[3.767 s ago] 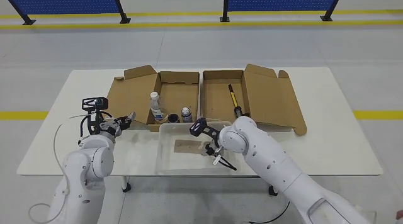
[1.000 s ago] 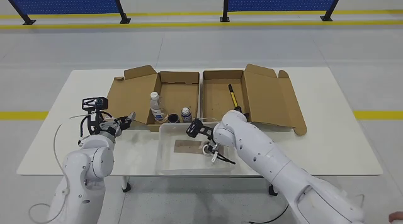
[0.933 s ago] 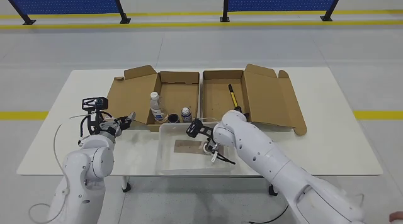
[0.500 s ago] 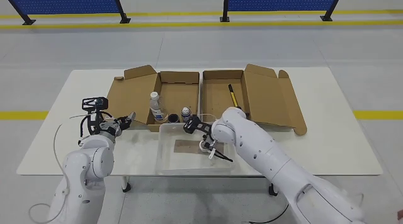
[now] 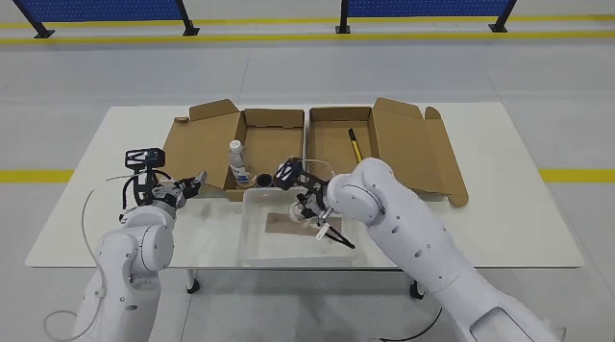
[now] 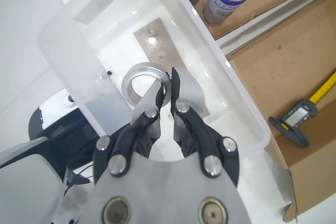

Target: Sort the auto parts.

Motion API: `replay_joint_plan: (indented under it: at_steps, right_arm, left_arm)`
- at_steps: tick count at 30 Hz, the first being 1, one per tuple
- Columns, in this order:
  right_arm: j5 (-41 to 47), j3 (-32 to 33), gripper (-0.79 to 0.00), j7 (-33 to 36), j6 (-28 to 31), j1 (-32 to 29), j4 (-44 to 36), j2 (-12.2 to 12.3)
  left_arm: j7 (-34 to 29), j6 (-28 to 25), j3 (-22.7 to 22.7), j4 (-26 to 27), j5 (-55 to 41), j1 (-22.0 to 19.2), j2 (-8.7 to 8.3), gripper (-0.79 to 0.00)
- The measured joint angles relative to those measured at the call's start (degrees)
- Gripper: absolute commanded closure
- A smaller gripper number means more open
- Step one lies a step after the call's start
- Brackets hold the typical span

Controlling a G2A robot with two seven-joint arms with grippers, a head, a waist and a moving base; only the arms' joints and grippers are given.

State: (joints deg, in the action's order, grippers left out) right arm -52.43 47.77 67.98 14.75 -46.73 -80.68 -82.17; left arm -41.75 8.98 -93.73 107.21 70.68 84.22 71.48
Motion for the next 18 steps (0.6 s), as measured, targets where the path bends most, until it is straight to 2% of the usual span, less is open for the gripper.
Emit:
replay_joint_plan:
  at_steps: [6,12,18]
  right_arm:
    - [2.62,8.06,0.000,-5.17,-2.96,-6.87,-8.81,1.95]
    - [13.10,15.12,0.000,-12.35,-5.12,-12.97,-10.90,2.80]
    - [21.03,18.80,0.000,-17.15,-6.02,-16.48,-10.96,3.22]
  left_arm:
    - [0.00,0.00,0.00,0.00,0.00,0.00,0.00,-0.785]
    - [0.00,0.00,0.00,0.00,0.00,0.00,0.00,-0.785]
    - [0.00,0.00,0.00,0.00,0.00,0.00,0.00,-0.785]
